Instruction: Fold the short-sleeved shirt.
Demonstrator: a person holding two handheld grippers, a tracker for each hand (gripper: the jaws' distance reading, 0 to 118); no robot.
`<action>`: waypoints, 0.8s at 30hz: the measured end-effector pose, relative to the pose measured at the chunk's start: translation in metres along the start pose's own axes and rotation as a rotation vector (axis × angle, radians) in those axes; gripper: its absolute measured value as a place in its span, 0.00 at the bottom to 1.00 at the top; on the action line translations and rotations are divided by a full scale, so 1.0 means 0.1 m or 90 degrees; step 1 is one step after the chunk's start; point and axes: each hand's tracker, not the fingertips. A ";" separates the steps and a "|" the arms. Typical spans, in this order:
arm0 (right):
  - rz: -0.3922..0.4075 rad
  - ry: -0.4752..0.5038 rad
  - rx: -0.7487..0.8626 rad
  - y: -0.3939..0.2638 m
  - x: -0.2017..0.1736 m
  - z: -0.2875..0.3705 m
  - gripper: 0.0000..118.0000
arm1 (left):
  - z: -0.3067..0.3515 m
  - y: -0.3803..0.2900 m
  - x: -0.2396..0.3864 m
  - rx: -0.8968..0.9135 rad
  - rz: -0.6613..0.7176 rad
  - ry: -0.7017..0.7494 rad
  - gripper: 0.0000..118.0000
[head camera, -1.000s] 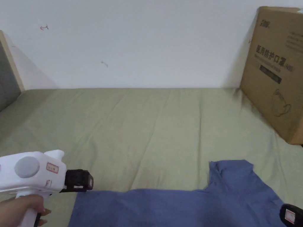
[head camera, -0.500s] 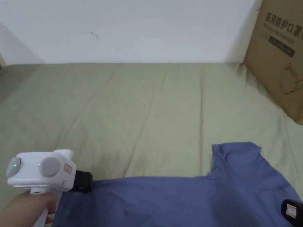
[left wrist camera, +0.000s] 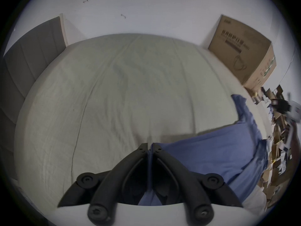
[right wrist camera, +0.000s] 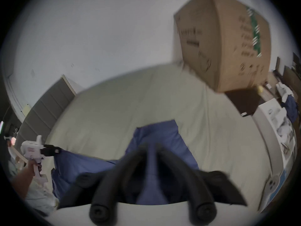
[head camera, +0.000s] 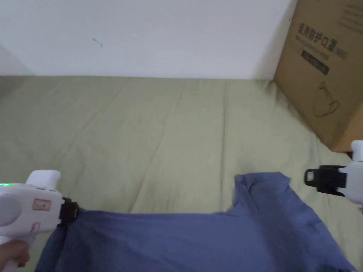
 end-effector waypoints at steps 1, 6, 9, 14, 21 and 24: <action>-0.014 0.021 -0.062 0.12 0.10 -0.22 0.88 | 0.07 -0.03 0.01 0.005 -0.001 -0.002 0.02; -0.045 -0.077 -0.151 0.11 0.38 -0.95 0.92 | 0.35 -0.15 0.05 0.032 -0.019 -0.016 0.02; -0.055 -0.119 -0.207 0.04 0.51 -1.29 0.92 | 0.39 -0.17 0.03 0.037 -0.017 -0.022 0.02; 0.078 -0.154 -0.251 -0.10 0.32 -1.37 0.74 | 0.37 -0.19 -0.01 0.027 0.004 -0.029 0.02; 0.022 -0.057 -0.254 -0.04 0.30 -1.09 0.01 | 0.34 -0.24 -0.05 0.027 0.025 -0.019 0.02; -0.018 -0.084 -0.156 0.08 0.37 -0.80 0.01 | 0.38 -0.18 -0.13 0.040 0.069 -0.027 0.02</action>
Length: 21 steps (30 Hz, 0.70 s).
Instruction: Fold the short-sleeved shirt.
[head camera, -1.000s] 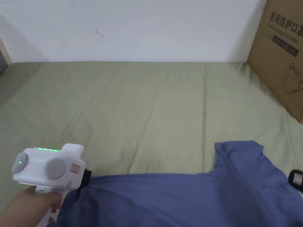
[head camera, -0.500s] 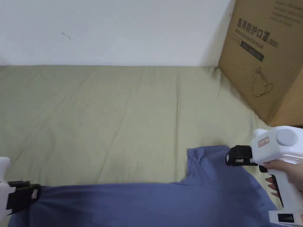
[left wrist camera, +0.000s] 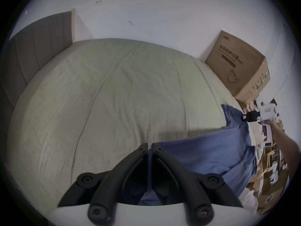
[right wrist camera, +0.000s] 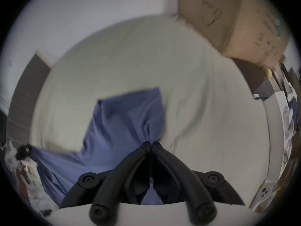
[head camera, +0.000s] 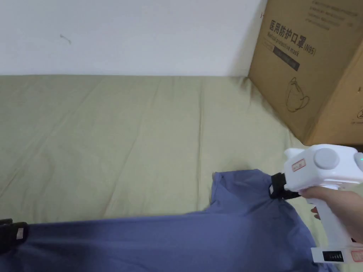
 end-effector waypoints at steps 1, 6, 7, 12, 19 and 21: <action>-0.037 0.013 0.031 0.03 0.07 0.10 0.01 | 0.01 0.04 -0.01 0.004 0.005 0.006 0.02; -0.124 0.046 0.123 0.01 0.19 0.52 0.01 | 0.06 0.28 0.03 0.037 -0.012 0.007 0.02; -0.116 0.033 0.138 0.00 0.19 0.58 0.01 | 0.07 0.33 0.04 0.046 -0.014 -0.006 0.02; -0.067 0.006 0.223 -0.14 0.16 0.91 0.01 | 0.14 0.50 0.18 0.078 -0.013 -0.025 0.02; -0.028 -0.013 0.184 -1.09 0.25 1.17 0.01 | 0.25 -0.03 0.07 0.029 -0.017 -0.036 0.02; -0.023 -0.011 0.160 -1.50 0.29 1.25 0.01 | 0.35 -0.32 0.00 0.013 -0.010 -0.049 0.02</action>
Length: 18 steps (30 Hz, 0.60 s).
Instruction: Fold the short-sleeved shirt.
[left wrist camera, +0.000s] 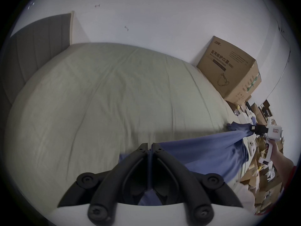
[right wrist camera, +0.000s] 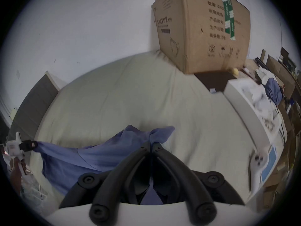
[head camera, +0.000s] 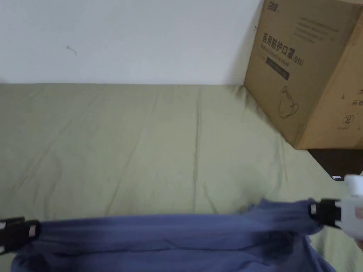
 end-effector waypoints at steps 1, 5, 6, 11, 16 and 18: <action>0.004 0.004 -0.015 -0.18 0.04 0.06 0.01 | 0.07 -0.15 -0.02 -0.005 -0.002 -0.004 0.02; 0.043 -0.004 -0.032 -0.79 0.08 0.29 0.02 | 0.28 -0.70 -0.04 -0.053 -0.028 -0.006 0.02; 0.042 -0.005 -0.032 -0.88 0.09 0.30 0.03 | 0.31 -0.81 -0.03 -0.056 -0.031 0.000 0.03; -0.005 -0.068 -0.057 -1.14 0.22 0.14 0.53 | 0.28 -1.15 -0.04 -0.106 -0.033 0.054 0.60; -0.009 -0.081 0.023 -1.03 0.13 0.44 1.00 | 0.56 -1.13 0.16 -0.025 -0.066 0.106 1.00; 0.003 -0.047 0.080 -0.91 -0.03 0.67 1.00 | 0.77 -1.00 0.34 0.028 -0.034 0.076 1.00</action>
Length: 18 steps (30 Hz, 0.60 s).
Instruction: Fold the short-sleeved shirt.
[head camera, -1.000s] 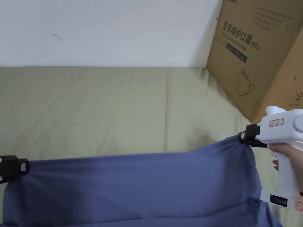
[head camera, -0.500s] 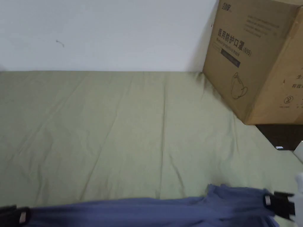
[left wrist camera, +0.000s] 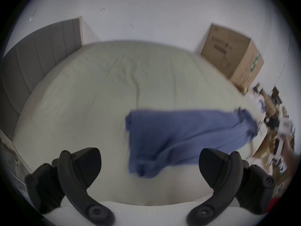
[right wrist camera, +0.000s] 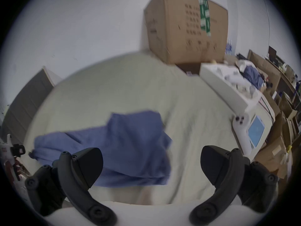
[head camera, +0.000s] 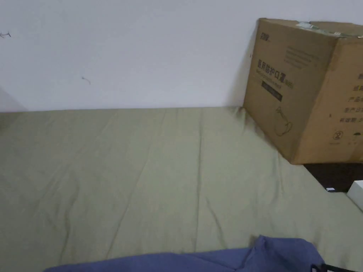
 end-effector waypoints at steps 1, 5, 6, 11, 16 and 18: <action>-0.009 0.021 0.021 0.09 -0.11 0.13 1.00 | 0.13 0.08 0.10 0.045 0.019 -0.017 0.99; -0.061 0.156 0.156 0.31 -0.62 0.68 0.91 | 0.73 0.26 0.57 0.287 0.042 -0.030 0.77; -0.066 0.160 0.211 0.31 -0.72 0.80 0.88 | 0.82 0.28 0.70 0.327 0.031 -0.022 0.73; -0.035 0.132 0.395 0.26 -1.20 1.20 0.04 | 1.06 0.24 1.22 0.454 -0.068 0.014 0.00; 0.020 0.111 0.421 0.19 -1.33 1.33 0.00 | 1.16 0.16 1.31 0.471 -0.053 0.002 0.00; 0.026 0.093 0.425 0.16 -1.35 1.36 0.00 | 1.18 0.15 1.32 0.477 -0.059 0.010 0.00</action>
